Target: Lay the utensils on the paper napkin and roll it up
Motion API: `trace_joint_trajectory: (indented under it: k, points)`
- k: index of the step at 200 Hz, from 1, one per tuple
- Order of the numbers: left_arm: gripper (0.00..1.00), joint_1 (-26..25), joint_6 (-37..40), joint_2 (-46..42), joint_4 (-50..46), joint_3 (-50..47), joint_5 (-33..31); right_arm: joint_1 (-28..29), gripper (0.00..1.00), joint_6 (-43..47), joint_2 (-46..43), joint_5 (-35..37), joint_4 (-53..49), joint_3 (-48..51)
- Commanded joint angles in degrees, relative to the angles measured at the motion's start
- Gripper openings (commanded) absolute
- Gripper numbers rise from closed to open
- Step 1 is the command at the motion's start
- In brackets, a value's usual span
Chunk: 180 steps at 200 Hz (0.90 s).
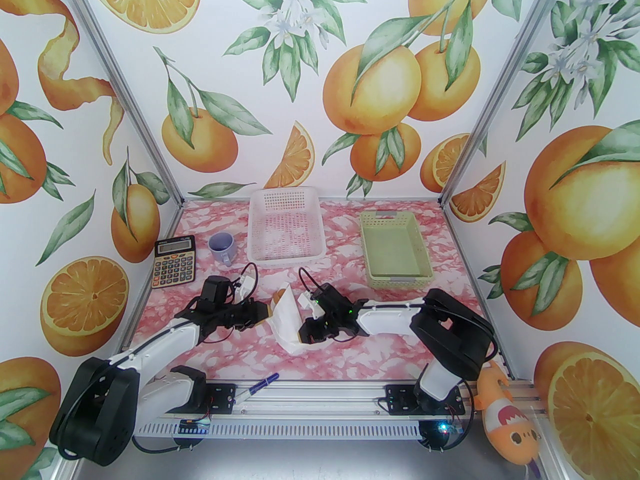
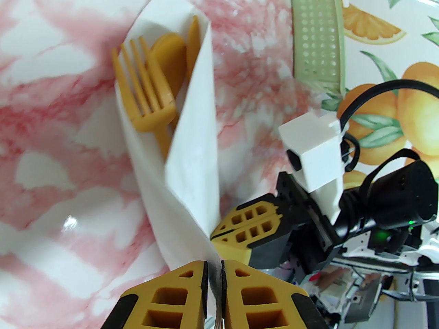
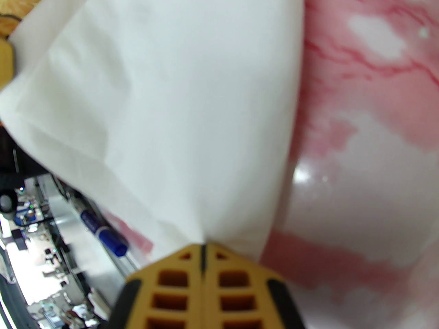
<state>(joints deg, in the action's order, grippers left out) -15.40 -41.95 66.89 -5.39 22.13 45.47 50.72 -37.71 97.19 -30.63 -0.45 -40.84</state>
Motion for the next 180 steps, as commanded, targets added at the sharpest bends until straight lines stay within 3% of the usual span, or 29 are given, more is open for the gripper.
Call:
trace_joint_trajectory:
  k: [1,70,114,180]
  points:
    - [0.16,0.2,-0.5,1.9,3.8,3.0,2.3,0.8,0.00,1.3,2.8,2.9,-6.3,0.5]
    - [0.13,-3.9,-0.9,10.6,8.2,8.2,1.7,1.0,0.00,1.5,3.0,3.0,-6.7,0.2]
    - [0.17,-2.7,9.5,6.1,-10.8,12.2,-8.2,1.0,0.00,1.6,2.7,3.3,-7.3,0.3]
    - [0.39,0.7,10.6,-5.8,-21.5,5.1,-16.4,1.2,0.00,1.6,2.7,3.7,-7.6,0.1]
